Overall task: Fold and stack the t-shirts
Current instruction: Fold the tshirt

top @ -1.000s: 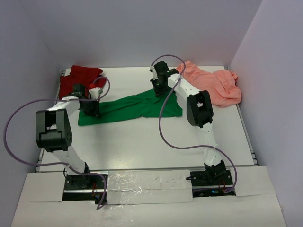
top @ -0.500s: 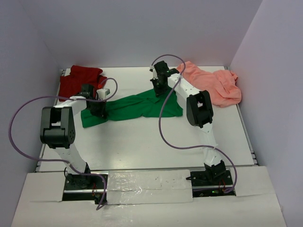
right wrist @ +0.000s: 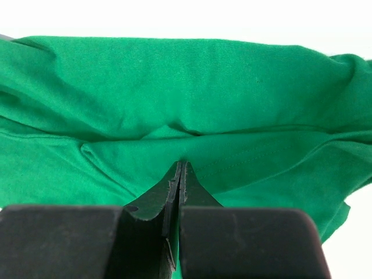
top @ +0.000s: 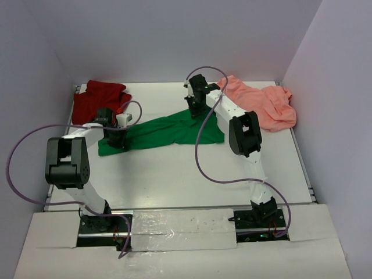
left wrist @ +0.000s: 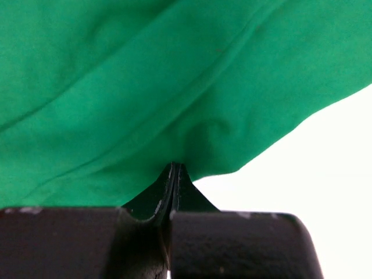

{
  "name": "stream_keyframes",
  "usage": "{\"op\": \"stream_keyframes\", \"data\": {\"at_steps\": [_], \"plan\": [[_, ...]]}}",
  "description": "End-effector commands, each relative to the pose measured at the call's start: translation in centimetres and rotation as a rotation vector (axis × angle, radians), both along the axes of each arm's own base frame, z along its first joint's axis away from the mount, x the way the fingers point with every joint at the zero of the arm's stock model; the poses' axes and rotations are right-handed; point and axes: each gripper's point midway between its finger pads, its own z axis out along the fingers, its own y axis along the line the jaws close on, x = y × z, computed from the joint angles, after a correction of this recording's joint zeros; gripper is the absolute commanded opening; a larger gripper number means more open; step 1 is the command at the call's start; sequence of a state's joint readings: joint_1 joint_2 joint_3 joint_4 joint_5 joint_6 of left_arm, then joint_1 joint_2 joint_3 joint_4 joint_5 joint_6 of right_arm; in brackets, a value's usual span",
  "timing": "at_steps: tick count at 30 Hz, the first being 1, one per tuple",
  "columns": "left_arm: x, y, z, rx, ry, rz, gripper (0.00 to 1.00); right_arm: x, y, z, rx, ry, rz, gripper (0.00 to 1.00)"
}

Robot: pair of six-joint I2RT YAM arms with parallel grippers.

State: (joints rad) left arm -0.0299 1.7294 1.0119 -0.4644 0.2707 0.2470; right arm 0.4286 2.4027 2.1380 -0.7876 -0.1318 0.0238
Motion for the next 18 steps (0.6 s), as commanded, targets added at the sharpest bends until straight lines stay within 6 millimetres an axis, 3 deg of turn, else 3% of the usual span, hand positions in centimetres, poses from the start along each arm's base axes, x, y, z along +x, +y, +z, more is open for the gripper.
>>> {"op": "stream_keyframes", "data": {"at_steps": [1,4,6,11,15,18], "plan": [[-0.5,1.9,-0.6,0.081,-0.004,0.051,0.00,1.0,0.2,7.6,0.042,-0.129,0.004,0.00],[0.3,2.8,-0.7,0.112,-0.038,0.109,0.00,1.0,-0.2,8.7,0.030,-0.158,0.025,0.00],[1.7,3.0,0.7,0.098,-0.110,0.137,0.00,0.7,-0.3,9.2,0.036,-0.176,0.031,0.00],[5.0,2.0,6.1,0.023,-0.291,0.159,0.00,0.9,-0.4,8.4,0.022,-0.157,0.032,0.00],[6.1,1.4,10.1,-0.027,-0.393,0.160,0.00,0.9,-0.5,7.0,0.005,-0.137,0.033,0.00],[6.4,1.3,11.8,-0.038,-0.433,0.166,0.00,0.8,-0.5,6.3,0.003,-0.121,0.036,0.00]]}}
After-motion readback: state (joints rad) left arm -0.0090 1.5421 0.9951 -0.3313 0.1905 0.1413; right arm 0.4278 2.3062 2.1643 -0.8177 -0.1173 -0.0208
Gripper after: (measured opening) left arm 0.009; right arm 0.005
